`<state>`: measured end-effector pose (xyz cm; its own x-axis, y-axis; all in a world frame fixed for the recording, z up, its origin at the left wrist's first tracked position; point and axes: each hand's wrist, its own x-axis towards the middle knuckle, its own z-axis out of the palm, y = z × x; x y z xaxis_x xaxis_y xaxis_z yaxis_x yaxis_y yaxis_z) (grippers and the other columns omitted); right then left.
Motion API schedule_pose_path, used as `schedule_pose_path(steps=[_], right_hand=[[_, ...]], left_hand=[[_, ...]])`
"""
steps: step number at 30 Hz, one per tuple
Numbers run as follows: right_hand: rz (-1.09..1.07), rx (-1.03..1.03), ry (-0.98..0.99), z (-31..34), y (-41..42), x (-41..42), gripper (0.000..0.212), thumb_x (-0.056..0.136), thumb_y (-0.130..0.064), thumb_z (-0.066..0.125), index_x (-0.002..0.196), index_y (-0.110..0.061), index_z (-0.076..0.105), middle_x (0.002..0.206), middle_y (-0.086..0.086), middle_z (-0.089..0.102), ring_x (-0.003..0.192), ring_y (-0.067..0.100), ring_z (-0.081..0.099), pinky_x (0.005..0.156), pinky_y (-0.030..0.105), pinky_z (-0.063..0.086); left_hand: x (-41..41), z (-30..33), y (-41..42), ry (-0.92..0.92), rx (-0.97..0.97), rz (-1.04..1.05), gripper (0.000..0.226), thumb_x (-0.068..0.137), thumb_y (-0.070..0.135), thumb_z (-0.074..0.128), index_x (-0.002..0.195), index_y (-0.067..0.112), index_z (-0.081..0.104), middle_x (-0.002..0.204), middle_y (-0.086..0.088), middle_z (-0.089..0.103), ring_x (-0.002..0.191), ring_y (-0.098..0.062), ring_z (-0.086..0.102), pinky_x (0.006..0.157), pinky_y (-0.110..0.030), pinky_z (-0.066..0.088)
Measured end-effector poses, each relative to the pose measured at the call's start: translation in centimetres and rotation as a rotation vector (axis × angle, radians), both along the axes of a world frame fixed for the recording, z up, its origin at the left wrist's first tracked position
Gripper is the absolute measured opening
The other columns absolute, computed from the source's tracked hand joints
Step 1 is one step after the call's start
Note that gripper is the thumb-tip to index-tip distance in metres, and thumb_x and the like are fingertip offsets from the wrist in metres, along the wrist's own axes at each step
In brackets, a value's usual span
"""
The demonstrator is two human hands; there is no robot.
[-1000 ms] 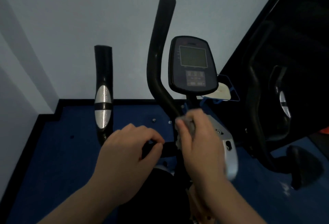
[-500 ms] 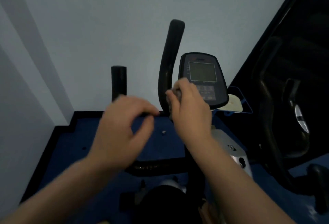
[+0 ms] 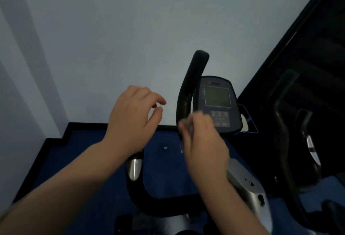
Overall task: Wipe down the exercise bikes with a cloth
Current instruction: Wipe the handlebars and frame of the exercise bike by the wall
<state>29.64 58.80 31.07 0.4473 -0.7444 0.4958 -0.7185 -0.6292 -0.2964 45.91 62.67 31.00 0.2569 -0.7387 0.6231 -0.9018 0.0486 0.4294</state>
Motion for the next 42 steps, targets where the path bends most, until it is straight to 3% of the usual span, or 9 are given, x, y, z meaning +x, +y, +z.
schedule_pose_path(steps=[3,8,14,18,24,29,32,37,42], right_hand=[[0.047,-0.052,0.103,-1.0,1.1,-1.9,0.016,0.083,-0.026,0.065,0.087,-0.023,0.050,0.081,-0.005,0.053,0.059,0.012,0.050,0.043,0.017,0.025],[-0.040,0.024,-0.074,2.0,-3.6,3.9,0.019,0.097,-0.038,0.047,0.099,-0.020,0.046,0.097,-0.003,0.054,0.074,0.013,0.053,0.054,0.029,0.034],[0.009,0.088,-0.053,-0.4,-0.1,-0.9,0.017,0.091,-0.044,0.047,0.086,-0.034,0.035,0.079,-0.011,0.056,0.061,0.002,0.050,0.048,0.012,0.032],[-0.044,0.105,-0.127,1.9,-3.7,3.6,0.019,0.095,-0.038,0.050,0.097,-0.021,0.044,0.093,-0.005,0.058,0.075,0.014,0.058,0.062,0.034,0.047],[-0.019,0.143,-0.164,0.2,-0.6,0.9,0.018,0.090,-0.050,0.046,0.089,-0.033,0.039,0.079,-0.012,0.059,0.065,0.001,0.057,0.052,0.023,0.043],[0.056,0.088,-0.352,3.8,-5.1,3.2,0.016,0.093,-0.038,0.053,0.091,-0.027,0.041,0.083,0.001,0.062,0.068,0.016,0.062,0.062,0.039,0.051],[0.099,-0.018,-0.505,4.5,-6.3,4.8,0.016,0.094,-0.033,0.054,0.090,-0.033,0.038,0.090,0.001,0.060,0.073,0.015,0.061,0.063,0.035,0.050],[0.173,0.315,-0.352,1.9,-5.1,2.1,0.021,0.094,-0.027,0.058,0.084,-0.034,0.041,0.076,-0.010,0.062,0.067,0.001,0.060,0.059,0.024,0.048],[0.176,-0.007,-0.632,5.7,-6.9,4.4,0.014,0.093,-0.029,0.057,0.090,-0.028,0.044,0.082,-0.007,0.061,0.069,0.001,0.061,0.058,0.011,0.045]], left_hand=[[-0.2,-0.3,-0.2,-0.047,-0.004,0.034,0.017,0.087,0.018,0.055,0.094,0.016,0.070,0.083,0.004,0.059,0.089,-0.018,0.050,0.081,-0.025,0.036],[-0.4,-0.4,-0.6,-0.098,-0.028,0.061,0.017,0.086,0.017,0.055,0.093,0.014,0.071,0.082,0.001,0.059,0.087,-0.021,0.050,0.078,-0.028,0.036],[-0.3,-0.8,-0.6,-0.055,-0.054,0.051,0.015,0.084,0.014,0.057,0.089,0.015,0.070,0.080,0.003,0.057,0.085,-0.019,0.049,0.078,-0.027,0.034],[-0.3,-0.8,-0.9,-0.044,-0.077,0.038,0.014,0.082,0.013,0.057,0.085,0.015,0.070,0.079,0.003,0.058,0.084,-0.020,0.050,0.077,-0.029,0.036],[-0.1,-0.9,-0.7,-0.010,-0.088,0.013,0.011,0.081,0.015,0.059,0.084,0.017,0.069,0.080,0.006,0.057,0.085,-0.016,0.048,0.079,-0.025,0.032],[-0.1,-1.0,-0.6,-0.008,-0.096,-0.005,0.013,0.081,0.016,0.057,0.083,0.018,0.069,0.080,0.007,0.058,0.085,-0.016,0.049,0.079,-0.025,0.034],[-0.1,-0.8,-0.6,-0.007,-0.088,0.000,0.016,0.082,0.020,0.052,0.082,0.019,0.069,0.081,0.008,0.058,0.085,-0.015,0.049,0.078,-0.024,0.033],[-0.1,-0.8,-0.7,-0.007,-0.091,0.002,0.016,0.082,0.021,0.052,0.081,0.021,0.068,0.080,0.009,0.057,0.084,-0.015,0.049,0.078,-0.024,0.034],[0.0,-0.7,-0.6,-0.015,-0.089,-0.001,0.014,0.081,0.022,0.052,0.079,0.021,0.066,0.078,0.008,0.055,0.082,-0.016,0.048,0.076,-0.027,0.035]])
